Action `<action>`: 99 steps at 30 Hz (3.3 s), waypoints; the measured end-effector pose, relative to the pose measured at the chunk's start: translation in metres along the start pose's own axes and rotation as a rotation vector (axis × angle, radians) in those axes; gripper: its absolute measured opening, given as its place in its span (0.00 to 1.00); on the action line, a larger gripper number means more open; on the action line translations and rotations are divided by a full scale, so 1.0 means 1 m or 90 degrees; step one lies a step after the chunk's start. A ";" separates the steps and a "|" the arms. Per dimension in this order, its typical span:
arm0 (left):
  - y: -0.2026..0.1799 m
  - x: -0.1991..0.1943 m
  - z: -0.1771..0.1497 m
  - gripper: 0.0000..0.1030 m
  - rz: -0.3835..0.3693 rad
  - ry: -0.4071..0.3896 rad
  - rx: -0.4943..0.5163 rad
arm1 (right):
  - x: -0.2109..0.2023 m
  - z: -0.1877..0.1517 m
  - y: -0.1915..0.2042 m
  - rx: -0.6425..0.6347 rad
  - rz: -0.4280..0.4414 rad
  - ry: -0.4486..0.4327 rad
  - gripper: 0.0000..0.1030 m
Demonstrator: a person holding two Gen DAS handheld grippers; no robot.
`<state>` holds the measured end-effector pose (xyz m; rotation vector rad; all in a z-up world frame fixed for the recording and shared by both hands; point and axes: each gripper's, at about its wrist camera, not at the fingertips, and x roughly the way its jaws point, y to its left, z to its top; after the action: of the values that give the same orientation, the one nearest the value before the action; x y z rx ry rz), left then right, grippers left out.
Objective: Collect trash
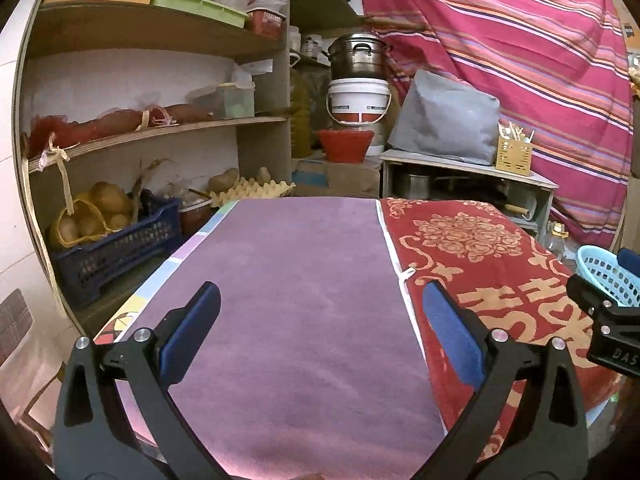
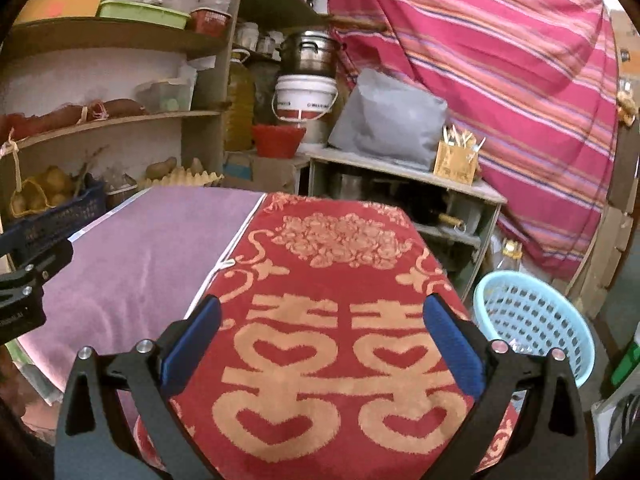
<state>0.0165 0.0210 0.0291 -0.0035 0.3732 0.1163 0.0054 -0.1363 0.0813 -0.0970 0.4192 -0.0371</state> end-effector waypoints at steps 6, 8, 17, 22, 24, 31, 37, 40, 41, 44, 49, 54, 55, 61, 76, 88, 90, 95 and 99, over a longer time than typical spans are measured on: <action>0.003 0.002 -0.001 0.95 0.003 0.002 -0.005 | 0.003 0.002 -0.003 0.019 0.002 0.010 0.96; 0.003 0.002 -0.001 0.95 0.005 0.002 -0.004 | 0.003 0.003 -0.006 0.026 -0.002 0.008 0.96; 0.000 0.005 -0.003 0.95 0.009 0.009 0.000 | 0.005 0.000 -0.014 0.044 -0.018 0.001 0.96; -0.001 0.009 -0.007 0.95 0.014 0.016 0.003 | 0.004 -0.003 -0.018 0.059 -0.022 -0.010 0.96; -0.001 0.011 -0.008 0.95 0.015 0.018 0.003 | 0.005 -0.004 -0.017 0.060 -0.021 -0.008 0.96; -0.002 0.012 -0.009 0.95 0.018 0.020 0.006 | 0.005 -0.006 -0.011 0.040 -0.017 -0.011 0.96; -0.002 0.013 -0.010 0.95 0.019 0.018 0.015 | 0.006 -0.008 -0.006 0.035 -0.016 -0.005 0.96; -0.003 0.012 -0.010 0.95 0.020 0.014 0.019 | 0.007 -0.008 -0.005 0.033 -0.017 -0.007 0.96; -0.004 0.012 -0.010 0.95 0.020 0.013 0.022 | 0.007 -0.008 -0.005 0.032 -0.017 -0.007 0.96; -0.005 0.011 -0.010 0.95 0.021 0.009 0.028 | 0.007 -0.008 -0.004 0.034 -0.016 -0.005 0.96; -0.004 0.009 -0.009 0.95 0.016 0.006 0.024 | 0.007 -0.008 -0.004 0.034 -0.017 -0.007 0.96; -0.004 0.007 -0.008 0.95 0.011 0.004 0.024 | 0.006 -0.008 -0.005 0.035 -0.016 -0.007 0.96; -0.004 0.007 -0.007 0.95 0.010 0.002 0.024 | 0.006 -0.008 -0.005 0.034 -0.017 -0.008 0.96; -0.006 0.006 -0.006 0.95 0.007 -0.002 0.026 | 0.006 -0.009 -0.003 0.033 -0.017 -0.007 0.96; -0.003 0.006 -0.005 0.95 0.005 -0.003 0.023 | 0.006 -0.010 -0.004 0.033 -0.018 -0.004 0.96; -0.003 0.007 -0.004 0.95 0.005 -0.001 0.022 | 0.007 -0.010 -0.006 0.032 -0.018 -0.004 0.96; -0.003 0.007 -0.004 0.95 0.005 0.000 0.023 | 0.007 -0.010 -0.007 0.033 -0.017 -0.004 0.96; -0.004 0.007 -0.004 0.95 0.007 0.001 0.026 | 0.007 -0.010 -0.007 0.032 -0.018 -0.003 0.96; -0.004 0.008 -0.004 0.95 0.007 0.000 0.023 | 0.006 -0.009 -0.007 0.031 -0.019 -0.005 0.96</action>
<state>0.0225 0.0176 0.0226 0.0344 0.3756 0.1211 0.0072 -0.1441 0.0708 -0.0555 0.4094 -0.0760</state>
